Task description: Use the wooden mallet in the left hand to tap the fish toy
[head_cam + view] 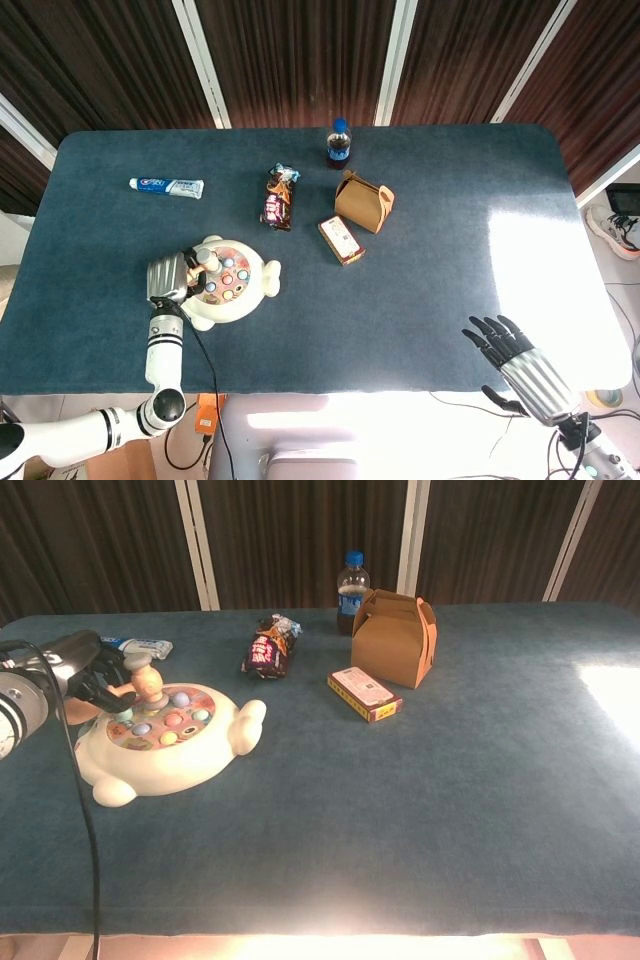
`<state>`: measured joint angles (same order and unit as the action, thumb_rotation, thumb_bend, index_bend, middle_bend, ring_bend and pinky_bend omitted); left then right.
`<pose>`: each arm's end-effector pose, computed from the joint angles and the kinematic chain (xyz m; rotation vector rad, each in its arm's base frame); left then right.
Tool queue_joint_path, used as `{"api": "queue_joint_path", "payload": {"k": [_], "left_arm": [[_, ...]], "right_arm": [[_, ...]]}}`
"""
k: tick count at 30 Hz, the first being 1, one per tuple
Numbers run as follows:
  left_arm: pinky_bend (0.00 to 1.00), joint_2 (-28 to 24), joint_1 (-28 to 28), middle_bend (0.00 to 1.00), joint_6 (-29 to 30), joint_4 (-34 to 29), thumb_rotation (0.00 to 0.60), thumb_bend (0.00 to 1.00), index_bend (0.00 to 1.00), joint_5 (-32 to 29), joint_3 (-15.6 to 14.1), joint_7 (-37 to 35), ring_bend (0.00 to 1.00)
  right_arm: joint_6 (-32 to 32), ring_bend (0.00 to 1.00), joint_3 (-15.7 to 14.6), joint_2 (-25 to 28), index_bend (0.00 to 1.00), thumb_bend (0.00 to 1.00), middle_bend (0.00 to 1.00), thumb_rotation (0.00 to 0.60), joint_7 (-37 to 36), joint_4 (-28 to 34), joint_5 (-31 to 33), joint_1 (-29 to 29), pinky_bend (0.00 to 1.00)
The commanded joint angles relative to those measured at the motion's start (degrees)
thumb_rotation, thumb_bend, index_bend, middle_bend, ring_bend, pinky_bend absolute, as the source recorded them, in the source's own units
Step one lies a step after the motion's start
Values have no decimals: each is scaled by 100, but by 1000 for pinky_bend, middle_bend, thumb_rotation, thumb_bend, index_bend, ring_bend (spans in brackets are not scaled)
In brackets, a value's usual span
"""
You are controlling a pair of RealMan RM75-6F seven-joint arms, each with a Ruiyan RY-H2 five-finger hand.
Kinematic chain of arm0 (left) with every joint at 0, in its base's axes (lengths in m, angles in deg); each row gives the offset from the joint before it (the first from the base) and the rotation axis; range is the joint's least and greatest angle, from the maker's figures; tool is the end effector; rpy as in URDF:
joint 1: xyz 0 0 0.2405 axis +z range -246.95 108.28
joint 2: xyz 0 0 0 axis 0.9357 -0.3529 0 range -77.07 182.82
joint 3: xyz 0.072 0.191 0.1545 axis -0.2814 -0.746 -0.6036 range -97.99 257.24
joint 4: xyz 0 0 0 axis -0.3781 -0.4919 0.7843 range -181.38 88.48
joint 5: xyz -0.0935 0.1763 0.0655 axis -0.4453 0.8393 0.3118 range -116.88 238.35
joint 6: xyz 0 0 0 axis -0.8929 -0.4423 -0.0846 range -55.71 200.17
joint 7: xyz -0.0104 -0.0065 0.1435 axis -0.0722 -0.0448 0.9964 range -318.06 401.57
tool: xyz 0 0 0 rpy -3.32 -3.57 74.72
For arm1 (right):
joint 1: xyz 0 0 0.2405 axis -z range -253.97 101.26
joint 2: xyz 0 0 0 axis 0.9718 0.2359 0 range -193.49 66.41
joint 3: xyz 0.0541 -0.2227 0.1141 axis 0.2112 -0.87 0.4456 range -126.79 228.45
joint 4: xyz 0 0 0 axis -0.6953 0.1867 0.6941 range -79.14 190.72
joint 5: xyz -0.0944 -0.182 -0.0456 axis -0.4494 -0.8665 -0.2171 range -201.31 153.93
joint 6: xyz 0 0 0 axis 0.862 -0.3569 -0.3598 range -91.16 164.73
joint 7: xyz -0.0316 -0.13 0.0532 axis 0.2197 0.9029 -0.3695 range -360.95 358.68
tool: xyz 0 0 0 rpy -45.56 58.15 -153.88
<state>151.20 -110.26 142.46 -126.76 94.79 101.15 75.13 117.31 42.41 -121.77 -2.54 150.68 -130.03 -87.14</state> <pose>-0.1826 0.3665 -0.0087 -1.2528 -1.2163 -0.7712 -0.2728 -0.1549 0.1339 1.9081 -0.8620 0.9183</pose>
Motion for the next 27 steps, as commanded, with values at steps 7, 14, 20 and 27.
{"api": "queue_joint_path", "payload": {"k": [7, 14, 20, 27], "left_arm": [[591, -33, -62, 628, 35, -173, 600, 741, 757, 72, 211, -159, 601], [590, 49, -293, 628, 83, -150, 600, 741, 757, -51, 441, -40, 601], [590, 224, -457, 628, 114, 26, 600, 740, 757, -121, 454, 111, 601], [590, 469, -595, 628, 80, 354, 600, 739, 757, -131, 333, 270, 601]], "right_arm": [[41, 0, -4, 17, 0, 239, 0, 600, -41, -10, -16, 18, 0], [85, 0, -6, 33, 0, 239, 0, 600, -88, -25, -41, 32, 0], [105, 0, -3, 48, 0, 238, 0, 600, -132, -40, -34, 40, 0], [170, 0, -6, 70, 0, 239, 0, 600, -206, -75, -61, 58, 0]]}}
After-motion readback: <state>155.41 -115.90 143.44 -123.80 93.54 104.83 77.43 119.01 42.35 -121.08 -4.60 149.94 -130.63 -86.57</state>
